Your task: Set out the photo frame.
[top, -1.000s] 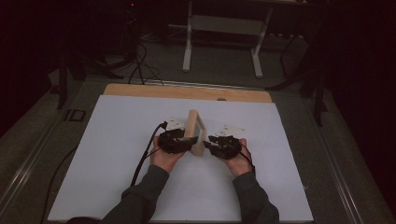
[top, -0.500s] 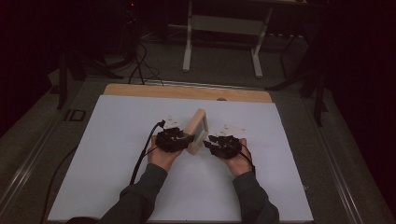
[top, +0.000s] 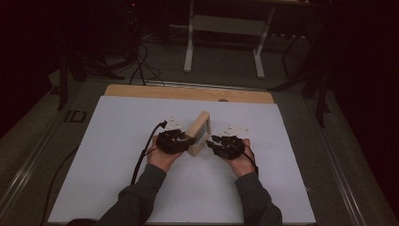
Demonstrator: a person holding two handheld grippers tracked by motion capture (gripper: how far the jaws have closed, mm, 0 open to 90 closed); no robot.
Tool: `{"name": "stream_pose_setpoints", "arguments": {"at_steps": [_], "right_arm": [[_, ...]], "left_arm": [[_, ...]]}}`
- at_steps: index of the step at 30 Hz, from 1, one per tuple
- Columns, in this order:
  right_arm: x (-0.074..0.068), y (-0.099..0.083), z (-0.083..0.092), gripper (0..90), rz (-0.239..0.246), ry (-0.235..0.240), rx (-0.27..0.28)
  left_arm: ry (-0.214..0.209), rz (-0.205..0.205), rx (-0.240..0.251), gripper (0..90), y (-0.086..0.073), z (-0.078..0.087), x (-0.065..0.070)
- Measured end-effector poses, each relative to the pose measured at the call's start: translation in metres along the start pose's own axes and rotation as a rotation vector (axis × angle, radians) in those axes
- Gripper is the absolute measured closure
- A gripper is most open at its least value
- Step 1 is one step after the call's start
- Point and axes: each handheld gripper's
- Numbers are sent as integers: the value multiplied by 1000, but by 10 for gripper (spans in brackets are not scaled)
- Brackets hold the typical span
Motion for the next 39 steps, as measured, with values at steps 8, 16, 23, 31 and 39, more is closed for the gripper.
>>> {"name": "stream_pose_setpoints", "arguments": {"at_steps": [8, 16, 23, 31, 39], "right_arm": [[0, 1, 1, 650, -9, -4, 16], [1, 3, 4, 649, -20, -15, 31], [0, 5, 5, 649, -17, -16, 39], [-1, 6, 4, 647, -19, -15, 38], [0, 6, 4, 643, -20, -16, 43]], "left_arm": [[-28, -55, 1, 615, -1, 2, 1], [-62, -133, -10, 615, -4, 8, -1], [-64, -122, 1, 612, -8, 13, -5], [44, -100, 22, 530, -4, 5, 6], [86, -71, 23, 566, -1, -4, 13]]}}
Point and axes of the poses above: each handheld gripper's, and its own axes: z roughly backward along the jaws, y roughly out of its top, x roughly to its right, and after that the axes turned 7 degrees about -z, right-handed
